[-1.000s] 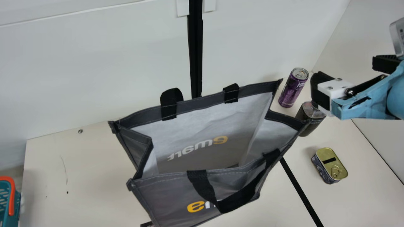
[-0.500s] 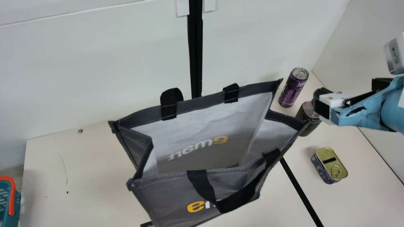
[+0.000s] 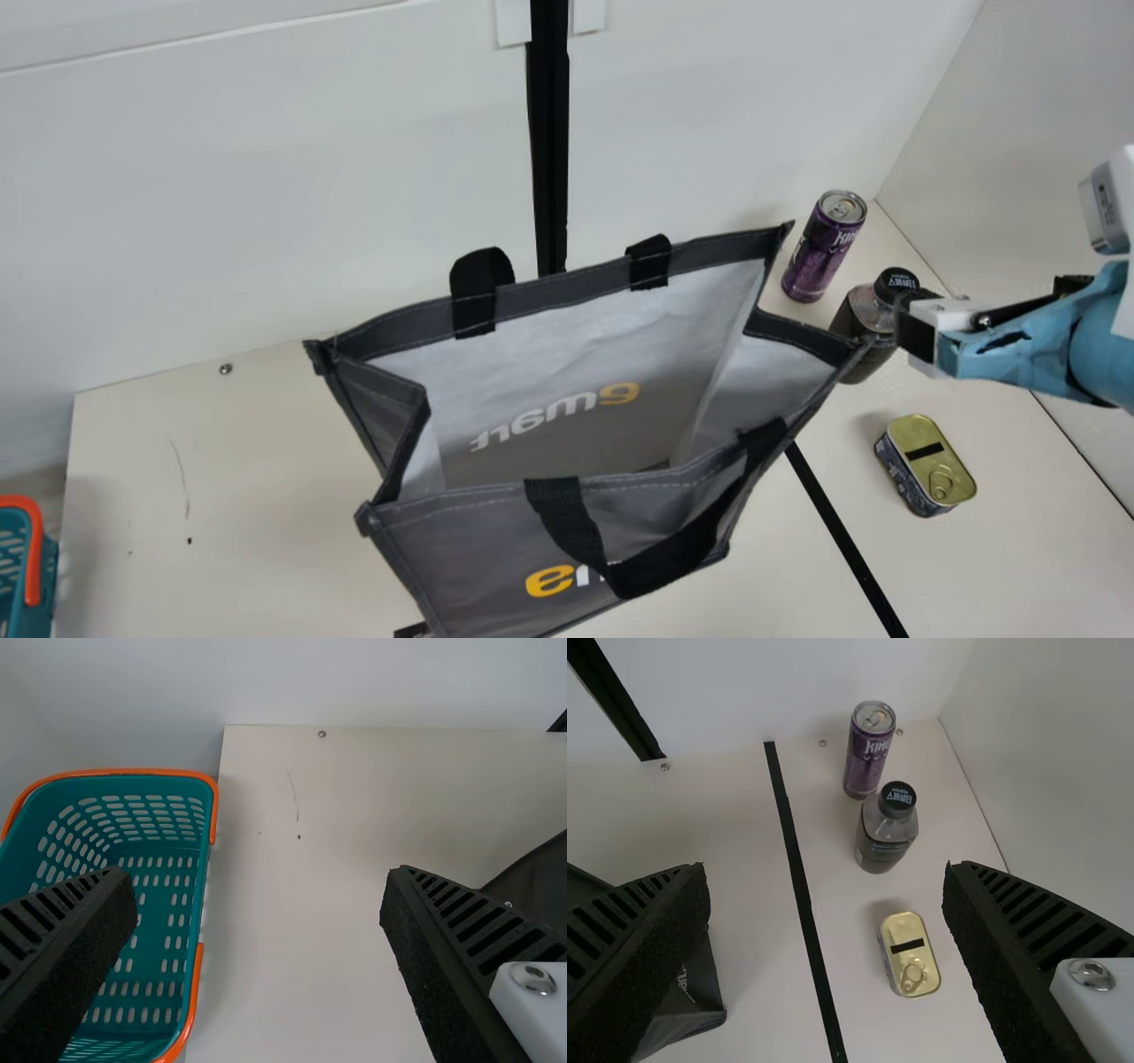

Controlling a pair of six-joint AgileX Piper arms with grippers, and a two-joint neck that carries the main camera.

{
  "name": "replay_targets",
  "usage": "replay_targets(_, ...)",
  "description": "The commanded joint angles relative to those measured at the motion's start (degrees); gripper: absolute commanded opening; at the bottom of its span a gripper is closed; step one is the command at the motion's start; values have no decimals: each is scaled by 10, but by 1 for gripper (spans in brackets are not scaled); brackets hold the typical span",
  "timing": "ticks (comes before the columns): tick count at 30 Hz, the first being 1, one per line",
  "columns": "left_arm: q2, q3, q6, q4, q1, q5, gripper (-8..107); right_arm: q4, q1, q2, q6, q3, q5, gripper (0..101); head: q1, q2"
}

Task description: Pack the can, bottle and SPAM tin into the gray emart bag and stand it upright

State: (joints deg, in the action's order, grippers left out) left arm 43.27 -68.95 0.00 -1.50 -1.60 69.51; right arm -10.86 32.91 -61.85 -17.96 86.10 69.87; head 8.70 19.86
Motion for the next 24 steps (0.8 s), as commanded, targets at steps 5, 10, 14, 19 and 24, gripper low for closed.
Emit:
replay_targets(5, 0, 0, 0, 0, 0, 0, 90, -7, 8, 1, -2, -2, 1, 95, 13, 1)
replay_targets(10, 0, 0, 0, 0, 0, 0, 90, -8, 9, 1, -2, -2, 1, 95, 13, 1)
replay_targets(14, 0, 0, 0, 0, 0, 0, 90, -8, 9, 1, -2, -2, 1, 95, 13, 1)
replay_targets(19, 0, 0, 0, 0, 0, 0, 90, -8, 9, 1, -2, -2, 1, 95, 13, 1)
replay_targets(24, 0, 0, 0, 0, 0, 0, 90, -8, 9, 1, -2, -2, 1, 95, 13, 1)
